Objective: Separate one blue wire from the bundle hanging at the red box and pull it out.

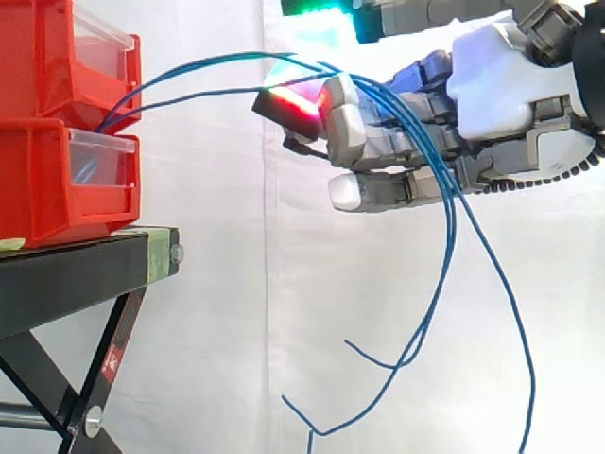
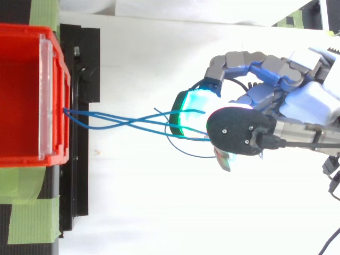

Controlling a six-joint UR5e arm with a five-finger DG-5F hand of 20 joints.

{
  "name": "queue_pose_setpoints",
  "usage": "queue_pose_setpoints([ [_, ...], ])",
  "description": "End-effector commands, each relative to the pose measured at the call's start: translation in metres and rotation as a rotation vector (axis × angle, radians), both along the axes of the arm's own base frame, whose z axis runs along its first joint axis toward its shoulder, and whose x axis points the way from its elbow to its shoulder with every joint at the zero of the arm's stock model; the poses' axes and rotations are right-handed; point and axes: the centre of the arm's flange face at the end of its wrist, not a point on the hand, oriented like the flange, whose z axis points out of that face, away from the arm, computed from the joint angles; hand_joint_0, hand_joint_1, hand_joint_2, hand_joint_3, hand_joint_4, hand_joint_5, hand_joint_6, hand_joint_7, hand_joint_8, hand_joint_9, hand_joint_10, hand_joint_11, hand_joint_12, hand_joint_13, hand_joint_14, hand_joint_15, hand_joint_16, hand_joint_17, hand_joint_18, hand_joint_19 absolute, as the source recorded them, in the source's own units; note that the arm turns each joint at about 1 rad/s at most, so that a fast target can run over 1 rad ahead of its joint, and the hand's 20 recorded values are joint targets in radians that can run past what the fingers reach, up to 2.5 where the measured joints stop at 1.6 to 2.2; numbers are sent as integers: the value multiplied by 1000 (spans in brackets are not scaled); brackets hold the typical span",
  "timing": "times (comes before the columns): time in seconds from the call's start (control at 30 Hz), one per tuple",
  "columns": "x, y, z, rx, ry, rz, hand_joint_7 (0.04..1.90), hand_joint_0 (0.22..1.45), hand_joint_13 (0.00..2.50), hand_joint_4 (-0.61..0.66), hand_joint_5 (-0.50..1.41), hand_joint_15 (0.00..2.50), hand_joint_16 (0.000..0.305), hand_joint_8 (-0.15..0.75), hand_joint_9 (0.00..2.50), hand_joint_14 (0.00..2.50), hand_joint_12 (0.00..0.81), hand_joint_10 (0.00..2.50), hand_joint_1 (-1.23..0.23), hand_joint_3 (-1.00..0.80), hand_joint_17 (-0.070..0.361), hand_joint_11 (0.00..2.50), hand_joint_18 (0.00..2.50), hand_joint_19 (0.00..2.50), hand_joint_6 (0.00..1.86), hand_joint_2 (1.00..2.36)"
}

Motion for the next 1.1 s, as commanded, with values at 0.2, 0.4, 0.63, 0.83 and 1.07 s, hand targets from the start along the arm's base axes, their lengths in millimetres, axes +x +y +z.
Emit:
queue_pose_setpoints([
  [0.2, -1, 0, 0, -26, 19, 1, 1210, 594, 649, 27, -133, 744, 43, 276, 1035, 27, 361, 18, -802, 2, 96, 1392, 584, 632, 766, 1026],
  [0.4, -1, -1, 0, -43, 36, 1, 1236, 593, 533, 26, -130, 594, 44, 285, 977, 23, 352, 20, -804, -2, 98, 1307, 501, 595, 759, 1025],
  [0.63, -3, -2, -1, -104, 77, -6, 1262, 590, 389, 29, -128, 449, 45, 281, 855, 19, 346, 23, -805, -3, 101, 1137, 393, 533, 750, 1026],
  [0.83, -4, -6, -1, -143, 104, -25, 1272, 588, 322, 21, -126, 371, 46, 275, 764, 14, 341, 23, -806, -1, 103, 992, 326, 447, 746, 1025],
  [1.07, -7, -8, -1, -186, 148, -29, 1270, 584, 225, 14, -123, 246, 47, 243, 575, 9, 339, 15, -810, 2, 107, 572, 219, 299, 743, 1024],
])
